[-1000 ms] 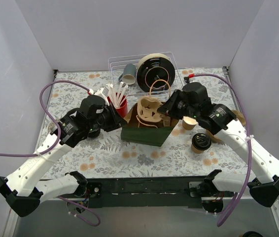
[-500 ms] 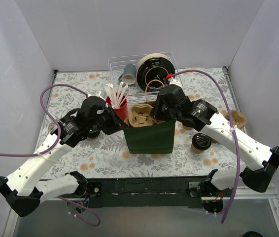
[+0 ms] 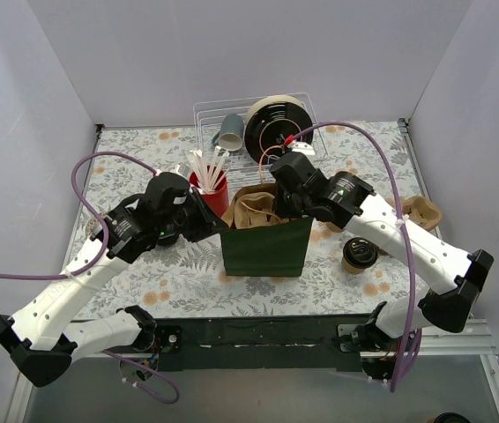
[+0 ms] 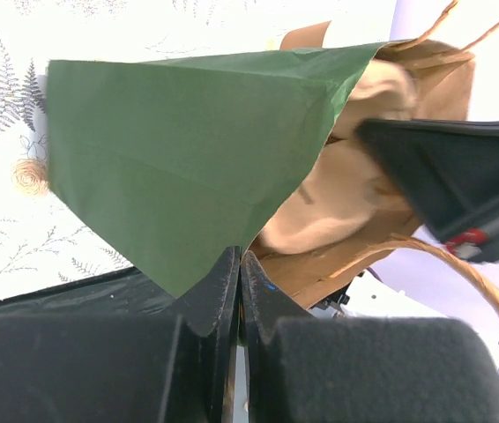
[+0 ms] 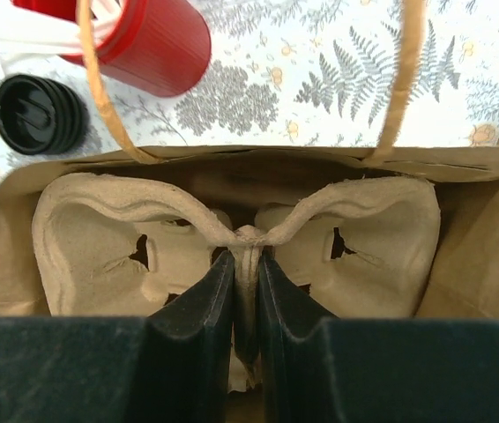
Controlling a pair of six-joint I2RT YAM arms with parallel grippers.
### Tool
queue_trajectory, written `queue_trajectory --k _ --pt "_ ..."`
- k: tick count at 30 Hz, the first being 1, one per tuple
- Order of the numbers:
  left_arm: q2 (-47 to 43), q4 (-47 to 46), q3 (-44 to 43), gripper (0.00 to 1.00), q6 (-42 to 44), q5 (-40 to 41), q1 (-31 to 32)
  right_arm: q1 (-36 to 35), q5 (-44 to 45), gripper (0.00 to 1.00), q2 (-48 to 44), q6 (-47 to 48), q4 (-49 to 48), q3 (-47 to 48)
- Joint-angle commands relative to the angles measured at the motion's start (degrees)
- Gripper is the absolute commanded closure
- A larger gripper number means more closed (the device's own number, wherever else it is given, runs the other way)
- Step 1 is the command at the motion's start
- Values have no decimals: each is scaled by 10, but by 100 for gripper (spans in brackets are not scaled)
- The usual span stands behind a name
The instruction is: Pack the takeout coffee
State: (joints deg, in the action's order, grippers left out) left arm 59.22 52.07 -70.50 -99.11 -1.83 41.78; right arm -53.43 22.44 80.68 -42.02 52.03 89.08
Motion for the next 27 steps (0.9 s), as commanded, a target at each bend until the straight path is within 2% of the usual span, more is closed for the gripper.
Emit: queue_trajectory --k 1,2,4,7,8,12,20,24,27 --pt "-25 -14 -7 100 -1 1 0 -24 30 79 14 -18 9 -5" --pt "-27 -20 -7 99 2 -3 -1 -27 38 78 15 -22 7 -7" --pt "-33 -23 -7 90 8 -6 0 -32 44 77 14 -32 -6 -20" --pt "-37 -20 -5 74 8 -8 -1 -33 49 75 10 -34 -46 -54" --pt "-37 -14 -6 66 8 -7 0 -33 48 75 9 -35 -53 -63" --pt "-39 10 -7 55 15 4 -1 -33 50 64 17 -41 -76 -84" --pt "-44 29 3 48 16 11 -1 -33 66 62 54 -51 -91 -89" --pt "-34 36 -11 45 28 11 -1 -36 63 55 82 -48 -64 -67" --pt "-22 55 -25 43 38 35 -1 -38 66 55 85 -36 -55 -56"
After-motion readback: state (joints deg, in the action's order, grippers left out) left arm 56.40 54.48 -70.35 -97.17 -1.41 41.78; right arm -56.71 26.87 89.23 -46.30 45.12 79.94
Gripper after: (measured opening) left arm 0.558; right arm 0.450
